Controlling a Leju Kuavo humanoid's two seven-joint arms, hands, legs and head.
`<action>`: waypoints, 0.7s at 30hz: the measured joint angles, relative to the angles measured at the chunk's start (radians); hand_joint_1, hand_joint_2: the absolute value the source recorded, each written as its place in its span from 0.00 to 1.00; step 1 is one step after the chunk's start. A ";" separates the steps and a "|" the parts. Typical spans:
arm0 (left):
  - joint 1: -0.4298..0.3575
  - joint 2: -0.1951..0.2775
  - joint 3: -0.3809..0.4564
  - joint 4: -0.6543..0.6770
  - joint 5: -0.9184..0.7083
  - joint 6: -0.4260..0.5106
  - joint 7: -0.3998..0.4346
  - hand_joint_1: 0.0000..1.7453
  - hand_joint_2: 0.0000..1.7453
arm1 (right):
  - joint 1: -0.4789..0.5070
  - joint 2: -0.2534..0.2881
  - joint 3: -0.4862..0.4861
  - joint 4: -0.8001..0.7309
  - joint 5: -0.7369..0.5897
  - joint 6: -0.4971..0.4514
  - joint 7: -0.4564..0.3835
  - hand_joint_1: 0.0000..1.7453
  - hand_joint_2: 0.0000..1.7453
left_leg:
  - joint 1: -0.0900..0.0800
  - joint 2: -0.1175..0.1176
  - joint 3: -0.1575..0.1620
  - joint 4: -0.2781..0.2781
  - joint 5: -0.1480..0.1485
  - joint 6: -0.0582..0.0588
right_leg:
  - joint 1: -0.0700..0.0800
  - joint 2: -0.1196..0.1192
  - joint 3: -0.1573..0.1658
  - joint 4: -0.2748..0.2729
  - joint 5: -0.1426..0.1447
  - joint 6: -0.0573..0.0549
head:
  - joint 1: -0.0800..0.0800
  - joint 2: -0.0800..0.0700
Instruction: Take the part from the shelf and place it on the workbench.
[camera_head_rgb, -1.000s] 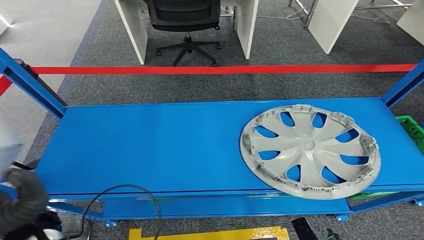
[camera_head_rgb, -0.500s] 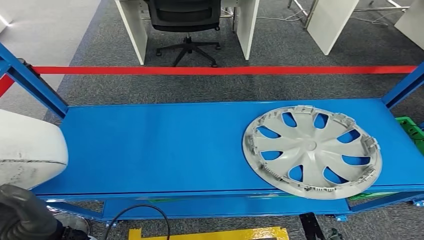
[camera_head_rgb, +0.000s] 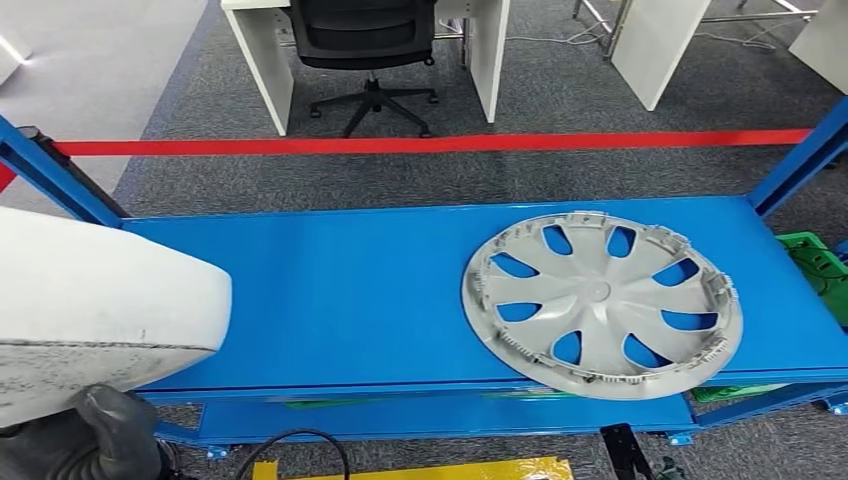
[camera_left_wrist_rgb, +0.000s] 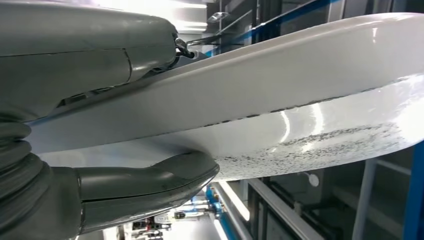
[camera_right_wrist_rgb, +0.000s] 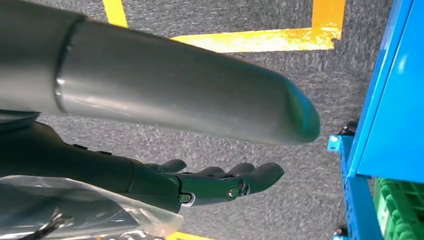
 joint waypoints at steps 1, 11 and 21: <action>-0.001 0.003 -0.003 0.002 0.005 -0.006 -0.004 1.00 1.00 | 0.000 0.000 0.002 0.000 0.007 0.004 -0.003 0.00 0.00 | 0.001 0.000 -0.014 0.036 -0.025 -0.004 | -0.001 -0.001 0.003 -0.001 0.003 -0.005 | -0.003 0.000; -0.005 0.019 -0.033 0.022 0.017 -0.037 -0.028 1.00 1.00 | -0.004 -0.001 0.046 0.000 0.071 -0.031 -0.023 0.00 0.00 | -0.015 0.002 0.017 0.002 -0.002 0.035 | 0.013 -0.003 0.011 -0.001 -0.010 -0.003 | -0.006 0.000; -0.022 0.015 -0.055 0.041 0.035 -0.073 -0.036 1.00 1.00 | -0.015 -0.001 0.047 0.002 0.024 -0.029 -0.020 0.00 0.00 | -0.010 0.009 0.012 -0.034 0.017 0.048 | 0.011 -0.008 -0.105 0.259 -0.140 0.035 | -0.002 0.000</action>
